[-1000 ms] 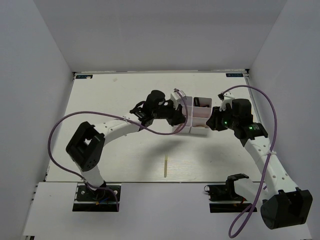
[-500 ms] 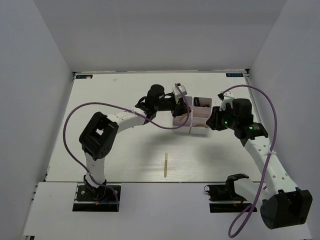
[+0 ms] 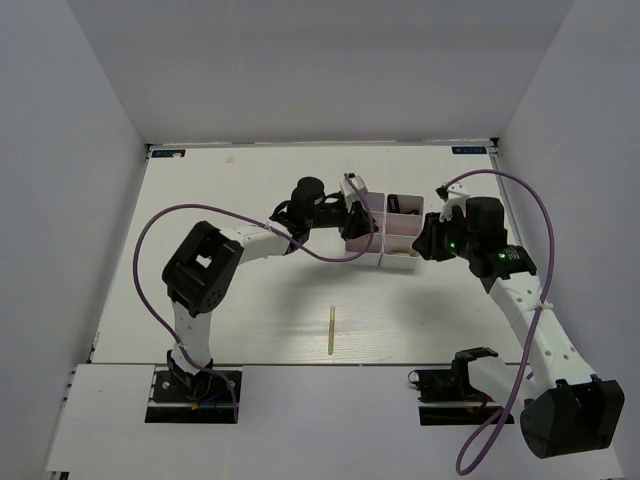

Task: Sort the stationery into containers
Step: Place the stationery into the container, then grab a piece of stationery with the left arm

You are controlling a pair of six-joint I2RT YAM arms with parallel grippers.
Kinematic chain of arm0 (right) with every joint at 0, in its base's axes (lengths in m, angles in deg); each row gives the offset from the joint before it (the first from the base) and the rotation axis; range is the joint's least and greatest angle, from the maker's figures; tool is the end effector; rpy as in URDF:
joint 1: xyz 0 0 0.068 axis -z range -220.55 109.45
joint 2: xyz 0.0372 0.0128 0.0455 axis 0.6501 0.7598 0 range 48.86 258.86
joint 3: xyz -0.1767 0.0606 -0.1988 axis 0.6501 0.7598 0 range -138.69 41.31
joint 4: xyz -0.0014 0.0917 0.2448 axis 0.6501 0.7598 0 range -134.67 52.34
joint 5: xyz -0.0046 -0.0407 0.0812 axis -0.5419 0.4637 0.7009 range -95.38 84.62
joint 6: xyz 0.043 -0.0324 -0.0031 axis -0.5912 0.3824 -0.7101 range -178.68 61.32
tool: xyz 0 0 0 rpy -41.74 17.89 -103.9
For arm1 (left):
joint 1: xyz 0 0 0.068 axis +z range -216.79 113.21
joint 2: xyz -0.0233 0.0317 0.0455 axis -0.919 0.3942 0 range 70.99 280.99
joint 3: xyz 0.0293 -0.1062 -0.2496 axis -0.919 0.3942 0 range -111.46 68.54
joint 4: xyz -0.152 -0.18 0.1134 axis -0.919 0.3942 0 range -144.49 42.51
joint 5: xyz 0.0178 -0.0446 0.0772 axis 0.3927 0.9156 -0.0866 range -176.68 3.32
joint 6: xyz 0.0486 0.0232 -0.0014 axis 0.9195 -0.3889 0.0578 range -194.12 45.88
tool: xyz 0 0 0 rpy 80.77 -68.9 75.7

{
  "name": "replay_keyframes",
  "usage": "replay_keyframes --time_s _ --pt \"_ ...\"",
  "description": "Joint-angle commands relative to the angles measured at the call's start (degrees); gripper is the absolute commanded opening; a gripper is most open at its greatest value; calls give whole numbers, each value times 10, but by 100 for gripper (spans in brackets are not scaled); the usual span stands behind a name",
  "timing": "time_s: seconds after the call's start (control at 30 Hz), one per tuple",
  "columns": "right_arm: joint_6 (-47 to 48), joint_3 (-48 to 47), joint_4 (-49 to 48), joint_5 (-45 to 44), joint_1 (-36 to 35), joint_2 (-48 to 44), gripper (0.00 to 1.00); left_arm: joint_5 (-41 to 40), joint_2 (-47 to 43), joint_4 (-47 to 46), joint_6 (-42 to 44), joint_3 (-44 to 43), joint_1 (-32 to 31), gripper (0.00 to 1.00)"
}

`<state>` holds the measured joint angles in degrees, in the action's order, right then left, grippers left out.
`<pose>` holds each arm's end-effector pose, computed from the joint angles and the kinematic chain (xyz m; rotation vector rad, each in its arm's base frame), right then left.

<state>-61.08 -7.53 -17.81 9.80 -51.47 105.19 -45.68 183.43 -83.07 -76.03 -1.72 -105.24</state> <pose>0.2082 0.0496 0.2996 -0.3137 2.1541 0.4203 0.3305 -0.2924 0.2138 1.0799 1.5613 -1.1334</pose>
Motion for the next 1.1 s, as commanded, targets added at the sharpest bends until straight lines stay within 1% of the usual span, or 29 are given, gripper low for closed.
replay_keyframes --time_s 0.0,0.1,0.17,0.23,0.27,0.3,0.33,0.37,0.4,0.43,0.47,0.5,0.53,0.57,0.6,0.63,0.67,0.7,0.73,0.77,0.8,0.83,0.87,0.9,0.93,0.97,1.0,1.07 --pt "8 9 -20 8 5 -3 37 5 -27 -8 -5 12 -4 44" --pt "8 9 -18 8 1 -3 37 -16 -37 23 3 8 -7 54" --pt "9 9 -21 9 3 -3 37 -25 -42 37 3 1 -7 58" --pt "7 11 -20 10 3 -3 39 -21 -46 41 -3 -7 -8 58" --pt "8 10 -21 10 2 -3 39 -21 -50 46 -4 -14 -9 56" --pt "8 11 -19 10 5 -3 39 -24 -54 51 -4 -22 -15 51" --pt "9 11 -20 9 4 -3 39 -25 -68 56 -4 -26 -17 26" --pt "8 11 -20 7 3 -5 39 -41 -72 89 -5 -31 -18 3" --pt "7 11 -20 4 5 -7 39 -55 -81 109 -6 -42 -32 0" --pt "5 11 -19 1 5 -6 39 -89 -119 153 5 -40 -38 0" --pt "4 12 -19 -7 6 -9 39 -107 -134 172 35 -34 -48 0" --pt "4 12 -20 -9 6 -10 47 -230 -148 241 36 -18 -71 0" --pt "4 9 -17 -12 5 -8 58 -284 -177 278 0 -15 -97 0" --pt "3 5 -7 -14 6 -6 73 -370 -192 318 -11 -29 -120 0" --pt "4 0 -2 -12 8 4 89 -490 -199 458 -27 -53 -143 6" --pt "5 -5 3 -6 9 9 89 -546 -198 504 -131 -65 -151 12" --pt "5 -11 16 -4 8 18 89 -624 -197 550 -169 -86 -163 15" --pt "5 -13 15 -2 8 22 76 -642 -191 670 -202 -102 -169 15" --pt "4 -13 15 -2 8 25 61 -660 -190 704 -303 -110 -187 17" --pt "0 -12 17 -2 8 26 45 -685 -187 757 -330 -113 -194 18" --pt "-3 -11 17 -4 7 28 16 -702 -183 794 -376 -110 -199 23" --pt "-3 -12 17 -5 7 28 5 -702 -185 803 -394 -90 -211 29" --pt "-6 -12 19 -9 8 29 0 -701 -192 806 -424 -79 -215 57" --pt "-8 -13 19 -12 8 29 1 -690 -195 790 -443 -36 -217 61" --pt "-9 -13 21 -14 7 30 8 -663 -198 760 -445 -22 -217 61" --pt "-7 -12 20 -16 7 28 20 -659 -205 752 -460 -10 -217 63" --pt "-7 -11 20 -17 6 29 27 -649 -203 726 -463 9 -220 63" --pt "-6 -10 18 -23 11 31 27 -647 -190 728 -490 22 -221 63"
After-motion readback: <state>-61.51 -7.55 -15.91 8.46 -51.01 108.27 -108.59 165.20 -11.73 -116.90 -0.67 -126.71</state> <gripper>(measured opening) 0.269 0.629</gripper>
